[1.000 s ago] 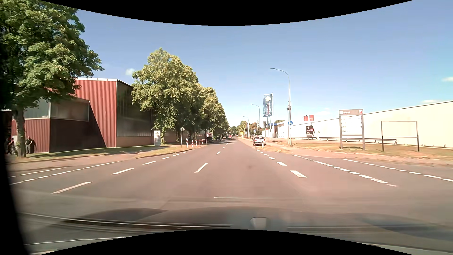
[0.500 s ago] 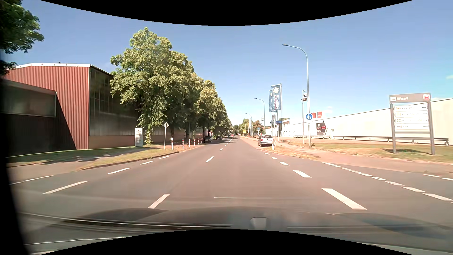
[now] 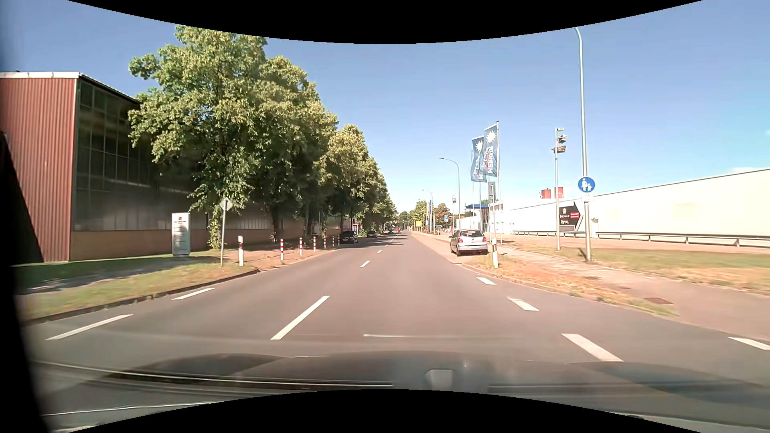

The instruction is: Follow the waypoints while adhering to traffic rules and regulations

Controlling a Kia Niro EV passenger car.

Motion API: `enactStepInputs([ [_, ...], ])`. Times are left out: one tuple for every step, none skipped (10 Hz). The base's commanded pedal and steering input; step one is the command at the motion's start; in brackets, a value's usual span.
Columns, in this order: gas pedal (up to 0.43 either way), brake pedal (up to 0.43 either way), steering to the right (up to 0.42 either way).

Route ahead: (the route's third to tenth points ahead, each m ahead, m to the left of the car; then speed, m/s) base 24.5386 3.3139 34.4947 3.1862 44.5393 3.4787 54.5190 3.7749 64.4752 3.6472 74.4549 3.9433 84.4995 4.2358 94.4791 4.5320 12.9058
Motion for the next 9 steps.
enactStepInputs([
  [0.157, 0.006, -0.003],
  [0.157, 0.006, -0.003],
  [0.157, 0.006, -0.002],
  [0.150, 0.006, -0.002],
  [0.138, 0.006, -0.003],
  [0.138, 0.006, -0.002],
  [0.138, 0.006, -0.002],
  [0.138, 0.006, -0.002],
  [0.138, 0.006, -0.002],
])
